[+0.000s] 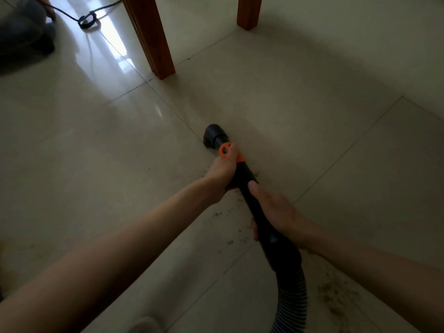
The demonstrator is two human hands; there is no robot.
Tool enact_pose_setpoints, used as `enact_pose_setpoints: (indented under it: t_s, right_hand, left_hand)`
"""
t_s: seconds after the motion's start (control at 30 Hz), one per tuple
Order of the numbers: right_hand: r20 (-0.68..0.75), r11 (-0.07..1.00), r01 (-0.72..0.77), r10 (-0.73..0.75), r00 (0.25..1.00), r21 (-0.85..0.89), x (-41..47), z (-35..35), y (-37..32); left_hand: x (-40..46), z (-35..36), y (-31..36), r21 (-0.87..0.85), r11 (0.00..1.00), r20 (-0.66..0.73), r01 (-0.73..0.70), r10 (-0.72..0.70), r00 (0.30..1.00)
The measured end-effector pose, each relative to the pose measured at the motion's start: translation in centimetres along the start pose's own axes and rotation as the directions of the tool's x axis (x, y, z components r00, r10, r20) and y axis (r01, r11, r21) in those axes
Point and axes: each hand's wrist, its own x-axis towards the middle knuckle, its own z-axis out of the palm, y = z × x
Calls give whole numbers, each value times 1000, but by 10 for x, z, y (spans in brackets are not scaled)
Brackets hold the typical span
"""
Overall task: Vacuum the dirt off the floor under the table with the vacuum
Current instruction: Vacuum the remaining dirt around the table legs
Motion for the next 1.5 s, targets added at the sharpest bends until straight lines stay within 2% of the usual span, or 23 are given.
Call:
enact_pose_setpoints:
  t_s: [0.1, 0.2, 0.3, 0.43, 0.57, 0.7, 0.8, 0.9, 1.0, 1.1, 1.3, 1.5]
  right_hand:
    - [-69, 1000, 6, -5, 998, 16, 1, -9, 1]
    - [-70, 998, -2, 7, 998, 70, 4, -20, 0]
    - [30, 992, -35, 32, 999, 120, 5, -30, -2]
    - [184, 972, -124, 87, 979, 199, 1, -34, -5]
    - [203, 968, -139, 96, 974, 207, 0, -28, -6]
    - [1, 996, -32, 32, 1000, 86, 3, -19, -12]
    - [-107, 982, 32, -52, 993, -184, 6, -9, -11]
    - [-79, 943, 88, -119, 990, -322, 5, -3, -8]
    - [-16, 946, 88, -98, 995, -312, 1, 1, -14]
    - [45, 945, 70, -59, 997, -320, 5, 8, -22]
    - [45, 882, 178, -177, 983, -437, 22, 33, -51]
    - [173, 895, 163, -98, 980, -414, 31, 41, -62]
  left_hand:
    - [-3, 15, 0, 21, 1000, 84, 9, -10, 996]
    - [-6, 24, 3, 21, 1000, 170, 6, -9, 985]
    - [-6, 23, 2, -3, 1000, 224, 3, -2, 974]
    - [-5, 16, -6, -78, 997, 211, 6, 11, 977]
    - [-8, 10, -11, -161, 987, 192, -20, 51, 980]
    - [-9, 6, -8, -155, 987, 148, -41, 64, 987]
    - [-12, 0, -14, -113, 993, 103, -38, 50, 993]
    - [-17, -7, -26, -143, 989, 72, -44, 55, 996]
    - [-23, -18, -35, -270, 961, 1, -67, 70, 998]
    - [-22, -32, -42, -324, 940, -41, -106, 98, 994]
    - [-21, -56, -13, -396, 908, -129, -136, 91, 987]
    - [-28, -75, -9, -396, 910, -196, -125, 49, 979]
